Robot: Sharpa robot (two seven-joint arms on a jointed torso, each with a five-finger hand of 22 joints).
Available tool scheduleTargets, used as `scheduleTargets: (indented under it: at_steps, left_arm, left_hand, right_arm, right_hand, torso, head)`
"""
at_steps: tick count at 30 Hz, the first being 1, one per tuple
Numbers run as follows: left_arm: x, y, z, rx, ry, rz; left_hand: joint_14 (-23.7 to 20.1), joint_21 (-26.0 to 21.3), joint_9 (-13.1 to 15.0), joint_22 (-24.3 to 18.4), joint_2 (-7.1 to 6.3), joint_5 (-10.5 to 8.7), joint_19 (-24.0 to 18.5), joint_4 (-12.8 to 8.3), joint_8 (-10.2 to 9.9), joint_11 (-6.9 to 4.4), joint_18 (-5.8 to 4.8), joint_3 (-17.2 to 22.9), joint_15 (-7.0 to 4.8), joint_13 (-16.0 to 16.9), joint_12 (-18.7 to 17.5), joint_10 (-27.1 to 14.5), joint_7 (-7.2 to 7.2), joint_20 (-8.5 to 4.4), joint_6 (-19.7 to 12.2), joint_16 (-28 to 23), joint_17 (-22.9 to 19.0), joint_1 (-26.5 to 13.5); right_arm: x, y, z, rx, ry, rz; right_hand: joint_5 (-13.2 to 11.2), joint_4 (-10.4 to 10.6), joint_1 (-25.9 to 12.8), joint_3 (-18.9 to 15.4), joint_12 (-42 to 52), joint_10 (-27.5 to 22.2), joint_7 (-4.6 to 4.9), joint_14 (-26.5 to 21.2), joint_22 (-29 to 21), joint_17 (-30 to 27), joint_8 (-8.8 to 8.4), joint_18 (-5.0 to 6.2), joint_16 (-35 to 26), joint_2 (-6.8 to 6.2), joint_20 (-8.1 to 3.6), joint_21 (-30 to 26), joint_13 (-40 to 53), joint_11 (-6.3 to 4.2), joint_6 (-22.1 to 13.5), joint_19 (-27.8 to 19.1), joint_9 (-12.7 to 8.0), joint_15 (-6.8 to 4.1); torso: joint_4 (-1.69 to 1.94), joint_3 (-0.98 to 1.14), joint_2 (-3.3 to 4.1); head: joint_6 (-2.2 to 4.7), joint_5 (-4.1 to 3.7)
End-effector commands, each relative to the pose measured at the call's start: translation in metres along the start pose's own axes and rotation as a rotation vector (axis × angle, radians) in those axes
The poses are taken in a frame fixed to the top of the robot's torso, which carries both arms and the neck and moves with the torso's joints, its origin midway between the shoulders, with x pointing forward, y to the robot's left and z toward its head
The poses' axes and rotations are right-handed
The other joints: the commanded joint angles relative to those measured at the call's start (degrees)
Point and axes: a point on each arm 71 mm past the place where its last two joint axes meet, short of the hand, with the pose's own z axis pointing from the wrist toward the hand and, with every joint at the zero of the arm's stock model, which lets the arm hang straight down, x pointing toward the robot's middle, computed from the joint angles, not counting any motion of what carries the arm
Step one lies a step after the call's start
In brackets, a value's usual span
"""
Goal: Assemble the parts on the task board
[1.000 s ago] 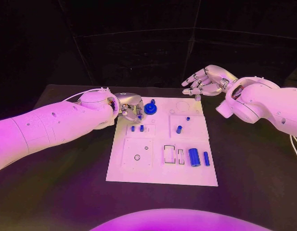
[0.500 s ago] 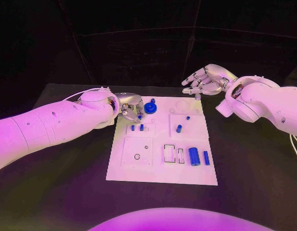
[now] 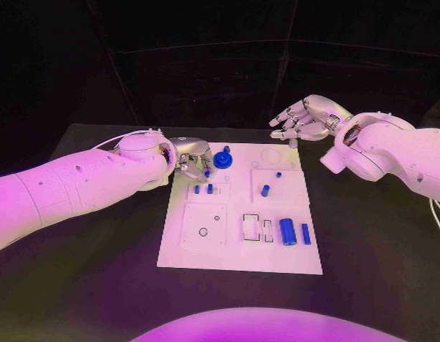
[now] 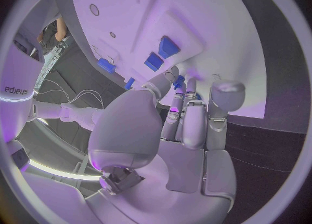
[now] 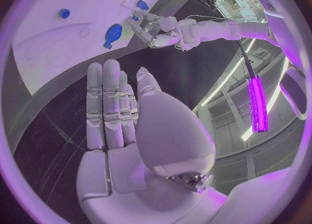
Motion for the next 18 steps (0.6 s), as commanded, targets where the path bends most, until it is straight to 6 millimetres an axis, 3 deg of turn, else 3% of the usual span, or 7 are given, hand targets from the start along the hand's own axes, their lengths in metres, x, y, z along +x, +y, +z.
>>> scheduleTargets:
  at_steps: [1,8,16,18]
  left_arm:
    - [-0.002,0.001,-0.002,0.0,-0.018,-0.002]
    - [-0.008,0.016,-0.014,-0.018,-0.073,-0.024]
    - [-0.018,0.035,-0.031,-0.018,-0.157,-0.148]
    - [-0.024,0.042,-0.038,0.005,-0.224,-0.272]
  left_hand:
    - [1.1,-0.8,-0.1,-0.7,-0.64,-0.17,-0.1,-0.1,-1.0,0.18,-0.15,-0.7,0.71,0.0,-0.7,-1.5,0.24,0.46,-1.3,-0.3,-0.2,0.2]
    - [0.9,-2.4,0.0,-2.3,-0.27,-0.1,-0.5,-0.4,-2.5,0.86,0.17,-2.3,1.24,0.0,-1.9,-6.1,0.75,0.98,-3.0,-0.4,-0.9,1.1]
    - [0.9,-3.1,0.2,-3.0,0.36,-0.07,-0.6,-0.2,-2.2,0.92,0.33,-2.8,1.32,0.3,-0.7,-5.0,0.99,1.11,-2.1,-0.4,-1.1,1.2]
    - [0.9,-3.5,0.5,-3.5,1.05,-0.02,-0.7,0.1,-1.4,0.88,0.42,-2.8,1.27,0.6,0.6,-2.9,1.22,1.16,-0.5,-0.3,-1.1,1.1]
  right_arm:
    - [-0.002,0.0,0.0,-0.001,-0.003,-0.012]
    - [-0.004,-0.005,-0.001,0.017,0.022,-0.102]
    - [-0.005,-0.011,-0.003,0.042,0.062,-0.259]
    - [-0.005,-0.012,-0.004,0.041,0.073,-0.342]
  right_hand:
    - [0.2,0.2,0.2,0.0,-0.5,-0.8,0.14,0.1,-0.1,0.1,0.36,0.22,-0.6,0.2,0.05,-0.4,0.0,0.2,-0.6,0.4,0.0,0.1]
    - [-0.3,0.1,1.3,-0.1,-5.3,-5.9,0.87,0.7,-0.3,0.6,0.82,0.2,-1.3,0.12,0.39,-0.7,-4.3,1.28,0.1,0.9,0.1,0.65]
    - [-0.7,-1.0,3.8,0.4,-8.2,-4.8,0.42,3.8,0.7,1.8,1.46,0.35,0.4,0.29,-0.12,1.0,-9.7,0.91,2.3,3.1,0.1,0.07]
    - [-1.4,-1.4,4.8,1.0,-9.2,-3.9,0.1,4.9,3.7,2.6,1.6,-0.08,1.6,0.65,-0.49,4.0,-11.4,0.66,3.3,4.8,0.1,-0.25]
  torso:
    - [0.03,-0.06,0.0]
    - [0.01,-0.04,-0.09]
    - [0.03,-0.05,-0.07]
    - [0.04,-0.04,-0.04]
  head:
    - [0.03,-0.04]
    - [0.02,-0.16]
    - [0.37,-0.58]
    - [0.56,-0.93]
